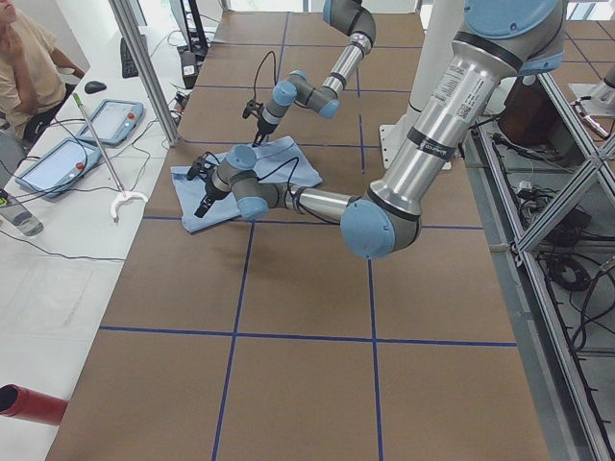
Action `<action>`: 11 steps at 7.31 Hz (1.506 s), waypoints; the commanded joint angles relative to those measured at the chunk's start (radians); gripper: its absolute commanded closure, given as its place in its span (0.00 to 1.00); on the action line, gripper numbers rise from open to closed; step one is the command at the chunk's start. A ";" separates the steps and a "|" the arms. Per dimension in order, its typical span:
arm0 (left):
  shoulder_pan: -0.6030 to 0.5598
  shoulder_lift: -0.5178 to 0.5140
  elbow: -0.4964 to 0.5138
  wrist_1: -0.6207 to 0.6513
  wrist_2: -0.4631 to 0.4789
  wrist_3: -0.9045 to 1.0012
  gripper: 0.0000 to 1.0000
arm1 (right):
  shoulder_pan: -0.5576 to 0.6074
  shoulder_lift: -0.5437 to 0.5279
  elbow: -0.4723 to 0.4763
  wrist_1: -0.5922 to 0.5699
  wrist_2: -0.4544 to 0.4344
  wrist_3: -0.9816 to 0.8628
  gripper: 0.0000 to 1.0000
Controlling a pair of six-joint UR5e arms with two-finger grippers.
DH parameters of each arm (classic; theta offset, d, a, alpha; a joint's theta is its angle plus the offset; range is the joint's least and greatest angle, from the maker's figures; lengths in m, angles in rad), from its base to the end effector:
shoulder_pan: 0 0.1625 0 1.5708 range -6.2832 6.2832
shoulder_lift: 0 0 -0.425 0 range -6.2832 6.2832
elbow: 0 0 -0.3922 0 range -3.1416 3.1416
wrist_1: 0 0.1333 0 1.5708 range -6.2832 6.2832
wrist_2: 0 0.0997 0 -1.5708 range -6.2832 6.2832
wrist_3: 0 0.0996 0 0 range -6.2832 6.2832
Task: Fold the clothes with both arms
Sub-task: 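Drag the collar toward the robot with the right gripper, squaring the shirt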
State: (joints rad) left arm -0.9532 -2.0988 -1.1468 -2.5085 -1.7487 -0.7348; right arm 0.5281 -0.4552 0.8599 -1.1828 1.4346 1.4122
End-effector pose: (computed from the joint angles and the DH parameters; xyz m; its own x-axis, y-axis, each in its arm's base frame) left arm 0.3337 -0.6696 0.4523 0.7257 0.2394 -0.6450 0.2618 0.7709 0.5806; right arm -0.6883 -0.5715 0.1932 0.6907 0.2218 0.6883 -0.4797 0.8528 0.2066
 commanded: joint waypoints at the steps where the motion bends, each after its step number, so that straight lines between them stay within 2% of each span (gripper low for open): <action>1: 0.002 0.002 -0.001 -0.003 0.000 0.000 0.00 | 0.003 -0.034 0.110 -0.038 0.007 -0.016 1.00; 5: 0.005 0.002 -0.002 -0.003 0.000 0.000 0.00 | -0.072 -0.392 0.604 -0.165 -0.012 -0.001 1.00; 6: 0.005 0.002 -0.004 -0.003 -0.002 0.000 0.00 | -0.118 -0.464 0.692 -0.190 -0.057 0.001 1.00; 7: 0.005 0.002 -0.005 -0.003 -0.002 0.000 0.00 | -0.149 -0.514 0.752 -0.199 -0.092 0.001 1.00; 9: 0.007 0.002 -0.008 -0.003 -0.002 -0.002 0.00 | -0.186 -0.647 0.902 -0.201 -0.106 0.001 1.00; 10: 0.007 0.002 -0.010 -0.003 -0.002 -0.002 0.00 | -0.197 -0.687 0.945 -0.201 -0.111 0.001 1.00; 11: 0.008 0.002 -0.013 -0.003 -0.002 -0.003 0.00 | -0.203 -0.694 0.949 -0.201 -0.112 0.002 0.99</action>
State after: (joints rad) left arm -0.9460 -2.0969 -1.1566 -2.5111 -1.7503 -0.7365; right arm 0.3371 -1.1194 1.7786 -1.3832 1.3272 1.4132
